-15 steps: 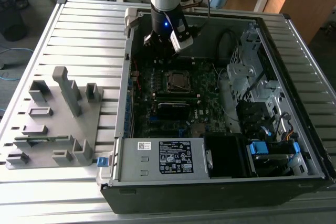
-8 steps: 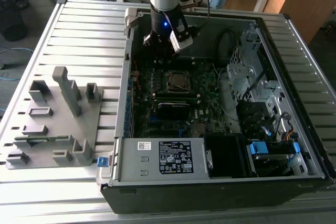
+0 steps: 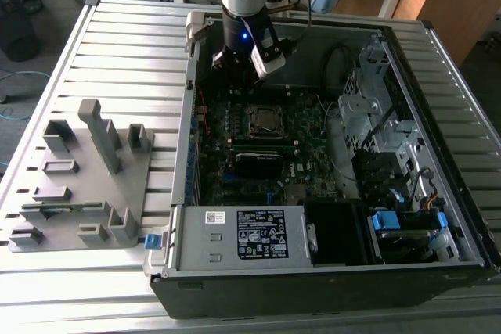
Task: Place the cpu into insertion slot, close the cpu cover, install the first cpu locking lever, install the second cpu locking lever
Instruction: 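Install the first cpu locking lever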
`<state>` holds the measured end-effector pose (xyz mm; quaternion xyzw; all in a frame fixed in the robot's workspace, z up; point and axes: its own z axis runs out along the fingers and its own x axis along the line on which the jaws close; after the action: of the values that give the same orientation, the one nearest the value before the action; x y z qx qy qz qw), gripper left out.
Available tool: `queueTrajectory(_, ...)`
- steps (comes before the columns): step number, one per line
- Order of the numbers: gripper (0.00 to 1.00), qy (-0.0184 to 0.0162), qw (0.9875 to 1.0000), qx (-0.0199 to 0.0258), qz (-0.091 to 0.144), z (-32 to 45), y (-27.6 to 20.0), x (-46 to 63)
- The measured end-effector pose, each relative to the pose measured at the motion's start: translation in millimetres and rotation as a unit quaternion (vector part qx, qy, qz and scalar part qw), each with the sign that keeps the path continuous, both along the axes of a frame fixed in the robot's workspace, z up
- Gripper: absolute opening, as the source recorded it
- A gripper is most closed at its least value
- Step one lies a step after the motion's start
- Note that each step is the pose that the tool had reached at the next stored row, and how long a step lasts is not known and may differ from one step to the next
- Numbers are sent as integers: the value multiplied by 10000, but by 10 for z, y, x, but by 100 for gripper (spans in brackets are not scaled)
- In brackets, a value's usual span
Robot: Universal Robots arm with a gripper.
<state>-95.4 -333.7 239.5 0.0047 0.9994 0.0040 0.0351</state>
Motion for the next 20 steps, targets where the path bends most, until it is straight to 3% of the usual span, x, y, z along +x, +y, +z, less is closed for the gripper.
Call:
queueTrajectory(7,10,-3,10000,1,-1,-7,2,-88)
queueTrajectory(20,10,-6,10000,14,0,-6,16,-89)
